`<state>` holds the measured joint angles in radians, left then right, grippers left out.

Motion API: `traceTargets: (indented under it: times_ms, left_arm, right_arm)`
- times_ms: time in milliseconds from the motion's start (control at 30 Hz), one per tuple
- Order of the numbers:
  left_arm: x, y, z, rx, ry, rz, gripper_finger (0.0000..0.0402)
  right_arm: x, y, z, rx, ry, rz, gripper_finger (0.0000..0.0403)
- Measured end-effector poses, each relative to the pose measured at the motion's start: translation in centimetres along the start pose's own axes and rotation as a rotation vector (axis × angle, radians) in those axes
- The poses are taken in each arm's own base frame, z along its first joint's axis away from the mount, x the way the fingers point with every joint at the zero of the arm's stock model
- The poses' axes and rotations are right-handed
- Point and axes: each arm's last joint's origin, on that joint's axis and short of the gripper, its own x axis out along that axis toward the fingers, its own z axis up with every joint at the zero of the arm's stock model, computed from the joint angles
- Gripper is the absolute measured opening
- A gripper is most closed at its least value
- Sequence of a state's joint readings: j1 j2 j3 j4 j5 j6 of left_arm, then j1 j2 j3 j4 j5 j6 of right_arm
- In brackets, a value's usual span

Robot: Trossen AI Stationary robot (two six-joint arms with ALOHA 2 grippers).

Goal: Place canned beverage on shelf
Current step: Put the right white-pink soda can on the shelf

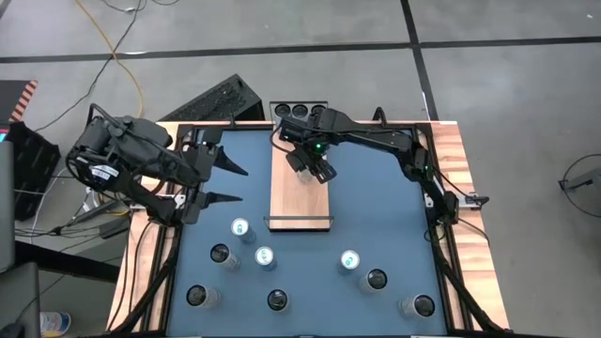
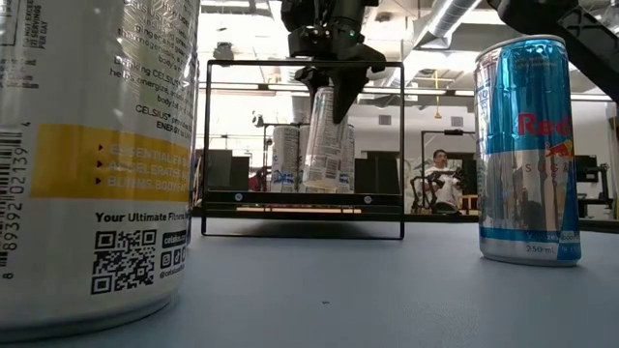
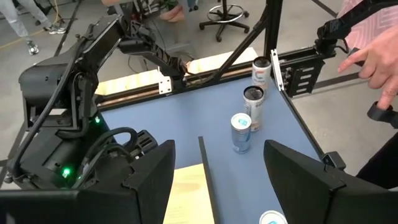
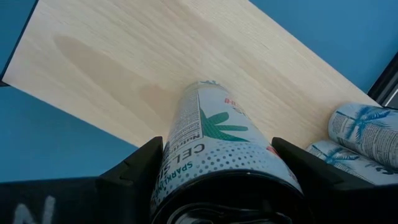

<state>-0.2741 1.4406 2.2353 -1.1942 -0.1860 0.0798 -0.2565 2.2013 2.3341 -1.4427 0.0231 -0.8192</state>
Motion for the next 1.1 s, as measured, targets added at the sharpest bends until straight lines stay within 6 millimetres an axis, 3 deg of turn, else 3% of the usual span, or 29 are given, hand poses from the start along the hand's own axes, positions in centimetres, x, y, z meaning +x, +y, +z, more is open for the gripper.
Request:
traceTargets:
  times_ms: [367, 833, 967, 1100]
  left_arm:
    - [0.0, -0.1, 0.0, 0.015, -0.003, -0.045, 0.0232]
    - [0.0, 0.0, -0.1, 0.041, 0.006, -0.008, 0.0232]
    - [0.0, 0.1, -0.1, 0.076, 0.012, 0.031, 0.0232]
    - [0.1, 0.7, -0.2, 0.103, 0.022, 0.084, 0.0232]
  right_arm:
    - [0.0, 0.0, 0.0, 0.0, 0.0, 0.001, 0.026]
    - [-0.1, -0.3, 0.4, 0.025, -0.024, -0.044, 0.0348]
    - [-1.7, -0.1, 0.6, 0.06, -0.022, -0.128, 0.0346]
    - [-5.3, 0.8, -0.1, 0.116, -0.078, -0.185, 0.0341]
